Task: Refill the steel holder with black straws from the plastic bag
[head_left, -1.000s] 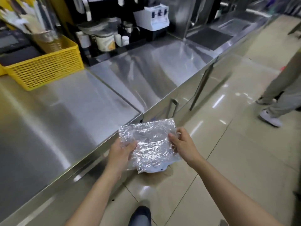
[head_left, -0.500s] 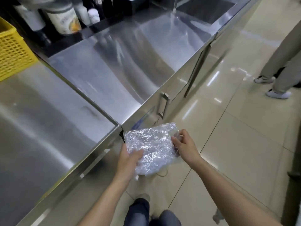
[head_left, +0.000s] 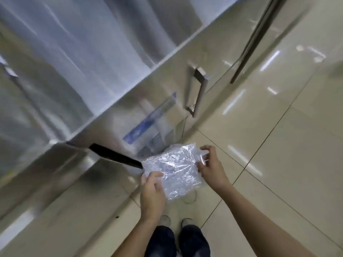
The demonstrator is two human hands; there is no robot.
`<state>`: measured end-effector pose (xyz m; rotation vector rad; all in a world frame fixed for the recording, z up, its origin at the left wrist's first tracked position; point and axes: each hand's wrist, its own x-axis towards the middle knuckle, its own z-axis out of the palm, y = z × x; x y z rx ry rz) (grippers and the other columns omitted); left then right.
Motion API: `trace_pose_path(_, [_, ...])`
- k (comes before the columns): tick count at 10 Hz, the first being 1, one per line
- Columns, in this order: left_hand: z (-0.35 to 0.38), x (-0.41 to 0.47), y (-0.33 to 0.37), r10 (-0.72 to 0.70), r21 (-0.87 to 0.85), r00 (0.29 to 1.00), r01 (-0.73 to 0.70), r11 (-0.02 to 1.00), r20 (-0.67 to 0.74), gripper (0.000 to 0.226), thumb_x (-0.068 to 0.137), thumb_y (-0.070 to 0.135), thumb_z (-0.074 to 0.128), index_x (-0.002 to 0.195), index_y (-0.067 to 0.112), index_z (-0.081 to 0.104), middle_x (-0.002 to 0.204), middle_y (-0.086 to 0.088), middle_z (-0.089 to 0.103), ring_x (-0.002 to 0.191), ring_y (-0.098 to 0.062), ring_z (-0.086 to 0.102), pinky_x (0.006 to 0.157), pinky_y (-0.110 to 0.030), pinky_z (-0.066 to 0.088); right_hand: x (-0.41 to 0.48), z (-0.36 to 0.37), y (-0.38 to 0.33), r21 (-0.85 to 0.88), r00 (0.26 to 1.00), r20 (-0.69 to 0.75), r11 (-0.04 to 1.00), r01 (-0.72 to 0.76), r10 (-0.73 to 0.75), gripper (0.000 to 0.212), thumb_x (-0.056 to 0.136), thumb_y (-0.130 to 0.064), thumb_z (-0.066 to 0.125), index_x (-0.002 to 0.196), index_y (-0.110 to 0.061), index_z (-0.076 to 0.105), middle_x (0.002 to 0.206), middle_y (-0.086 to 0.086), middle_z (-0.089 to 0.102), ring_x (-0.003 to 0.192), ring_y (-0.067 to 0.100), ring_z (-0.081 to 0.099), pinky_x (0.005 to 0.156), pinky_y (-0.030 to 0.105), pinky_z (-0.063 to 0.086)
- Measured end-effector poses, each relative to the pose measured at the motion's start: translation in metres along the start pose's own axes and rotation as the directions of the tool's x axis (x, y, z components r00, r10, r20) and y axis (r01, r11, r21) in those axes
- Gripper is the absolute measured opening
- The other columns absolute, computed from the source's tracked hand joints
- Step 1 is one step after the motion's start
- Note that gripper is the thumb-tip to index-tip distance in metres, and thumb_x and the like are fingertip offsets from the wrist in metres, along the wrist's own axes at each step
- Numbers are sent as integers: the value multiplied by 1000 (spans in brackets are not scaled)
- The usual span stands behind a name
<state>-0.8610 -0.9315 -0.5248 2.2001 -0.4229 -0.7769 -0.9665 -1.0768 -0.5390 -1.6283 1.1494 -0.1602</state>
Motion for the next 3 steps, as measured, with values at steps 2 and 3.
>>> trace_pose_path(2, [97,66,-92,248,570,950,-312,760,189,42,71,22,72,109,7,60,116,-16,55,99,-28,59,84,-31,45,61,51,106,-342,978,207,934,99,-28,46,88,-22,54,132,-19,41,122,5,33,105,24,46,88,35,45])
trace_pose_path(3, [135,93,-118,121,740,940,-326,589,318,51,74,28,63,120,7,53,117,-9,54,102,-21,55,86,-26,40,87,85,142,-494,964,263,855,157,-25,54,88,-16,47,139,-9,28,136,21,29,121,33,38,94,39,38])
